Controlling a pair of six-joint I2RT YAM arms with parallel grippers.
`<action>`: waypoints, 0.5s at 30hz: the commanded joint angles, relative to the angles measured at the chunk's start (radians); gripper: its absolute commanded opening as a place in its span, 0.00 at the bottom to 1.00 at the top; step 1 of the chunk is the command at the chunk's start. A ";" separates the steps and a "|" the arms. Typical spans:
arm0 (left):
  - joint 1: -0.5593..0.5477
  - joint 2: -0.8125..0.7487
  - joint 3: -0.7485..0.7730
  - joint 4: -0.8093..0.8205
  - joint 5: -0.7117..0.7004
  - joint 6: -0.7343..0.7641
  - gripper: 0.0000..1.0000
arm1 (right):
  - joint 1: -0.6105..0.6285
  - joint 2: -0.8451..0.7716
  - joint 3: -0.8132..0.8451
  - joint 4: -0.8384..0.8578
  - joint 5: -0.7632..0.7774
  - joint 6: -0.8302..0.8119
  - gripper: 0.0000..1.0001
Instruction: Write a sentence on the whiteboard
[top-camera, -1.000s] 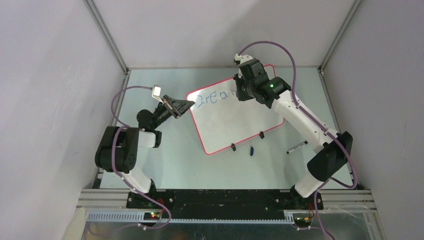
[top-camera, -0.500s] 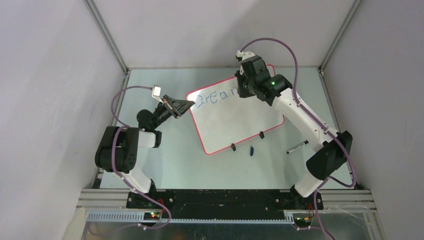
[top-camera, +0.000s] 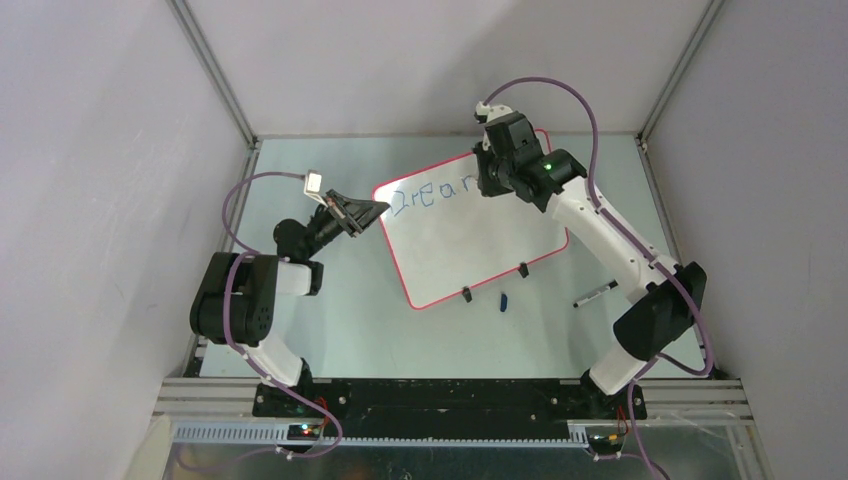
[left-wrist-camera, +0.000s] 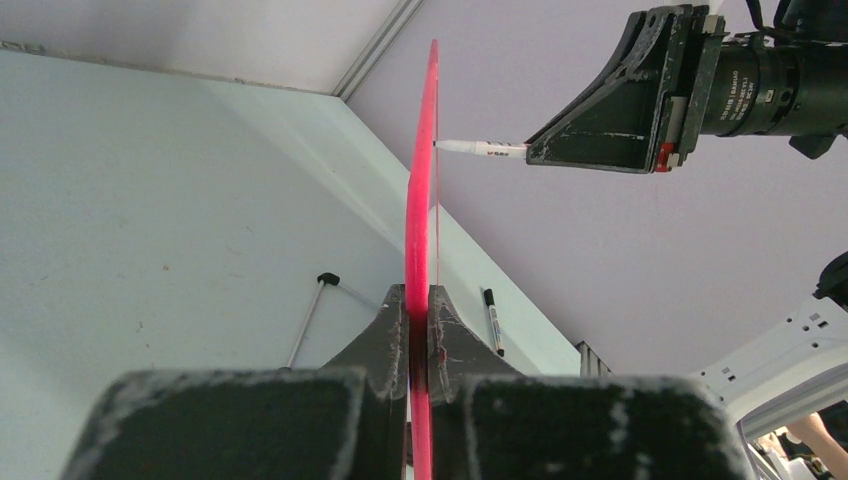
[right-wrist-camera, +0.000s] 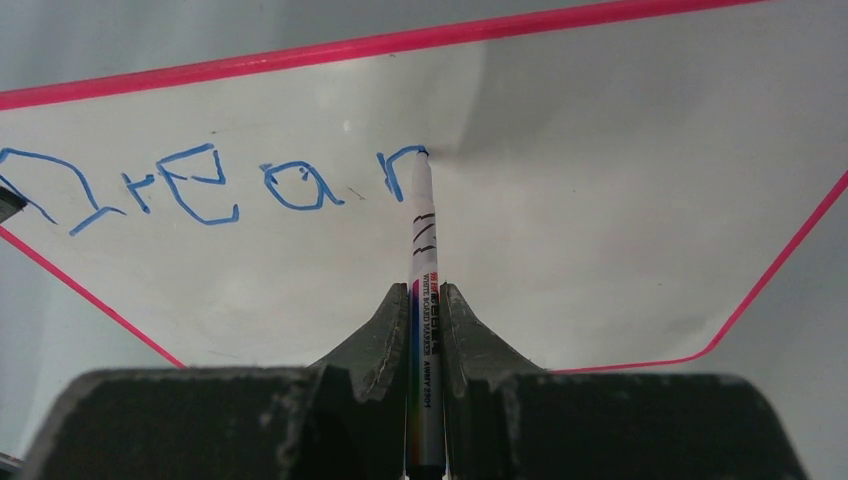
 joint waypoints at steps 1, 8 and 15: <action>-0.019 -0.007 0.022 0.052 0.048 0.044 0.00 | -0.004 -0.040 -0.039 0.005 -0.014 0.010 0.00; -0.019 -0.006 0.022 0.053 0.048 0.044 0.00 | 0.000 -0.057 -0.079 0.007 -0.015 0.012 0.00; -0.019 -0.006 0.022 0.053 0.048 0.044 0.00 | 0.002 -0.049 -0.061 0.007 -0.006 0.006 0.00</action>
